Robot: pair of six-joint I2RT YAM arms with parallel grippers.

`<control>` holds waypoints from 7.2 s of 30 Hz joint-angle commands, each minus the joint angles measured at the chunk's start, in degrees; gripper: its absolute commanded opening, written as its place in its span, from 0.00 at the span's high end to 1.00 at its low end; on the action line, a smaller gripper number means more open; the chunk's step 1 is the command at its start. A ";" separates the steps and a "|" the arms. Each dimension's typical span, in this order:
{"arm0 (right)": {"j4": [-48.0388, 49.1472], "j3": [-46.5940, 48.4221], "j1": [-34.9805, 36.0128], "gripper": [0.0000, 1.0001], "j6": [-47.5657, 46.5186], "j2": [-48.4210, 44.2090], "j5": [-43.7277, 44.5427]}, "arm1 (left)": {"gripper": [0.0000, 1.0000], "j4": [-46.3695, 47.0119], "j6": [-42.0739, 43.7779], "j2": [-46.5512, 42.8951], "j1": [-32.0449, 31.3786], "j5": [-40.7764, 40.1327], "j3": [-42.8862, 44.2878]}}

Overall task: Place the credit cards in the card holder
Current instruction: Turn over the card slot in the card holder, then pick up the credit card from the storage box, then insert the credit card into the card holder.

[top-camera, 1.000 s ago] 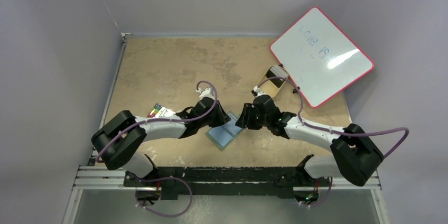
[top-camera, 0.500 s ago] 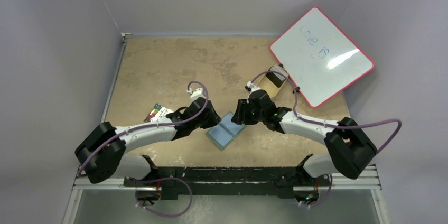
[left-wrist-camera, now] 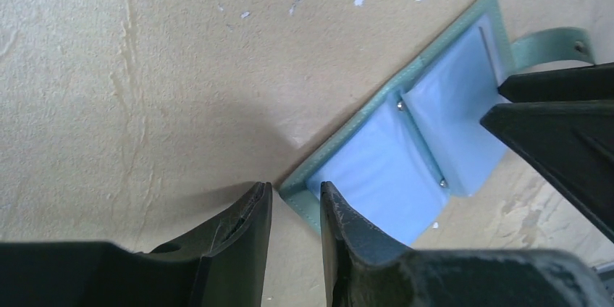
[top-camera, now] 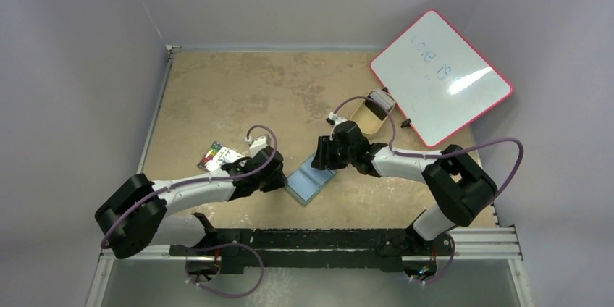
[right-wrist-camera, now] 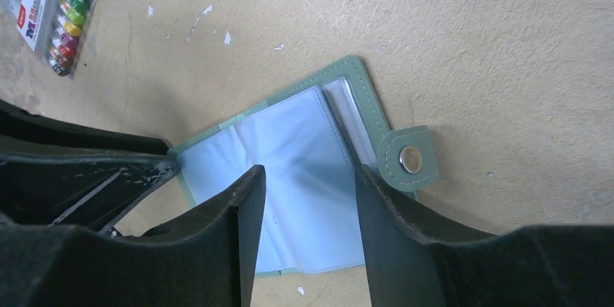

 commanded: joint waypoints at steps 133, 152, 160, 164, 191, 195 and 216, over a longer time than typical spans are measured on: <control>-36.08 46.13 -20.50 1.00 -38.31 15.69 31.29 | 0.33 -18.88 31.26 -24.30 2.92 -7.34 21.27; -22.26 24.78 -17.79 1.00 -13.55 -11.07 -2.88 | 0.42 -13.58 15.25 -16.49 2.93 -2.88 14.32; -11.63 11.58 -15.97 1.00 -4.15 -18.04 -11.43 | 0.47 -6.41 11.24 -12.29 2.92 2.07 9.35; -6.10 6.04 -13.00 1.00 -0.59 -19.16 -11.81 | 0.47 -3.37 10.11 -9.58 2.93 1.55 6.55; 20.61 -16.28 -11.06 1.00 7.87 -15.09 -15.67 | 0.96 24.18 5.11 3.21 2.94 11.38 -4.54; 21.21 -16.81 -11.03 1.00 6.68 -13.42 -14.84 | 0.96 24.20 5.66 4.72 2.92 9.90 -4.91; 23.41 -20.33 -11.03 1.00 9.16 -10.30 -15.82 | 0.96 21.24 6.40 7.79 2.86 6.85 -4.08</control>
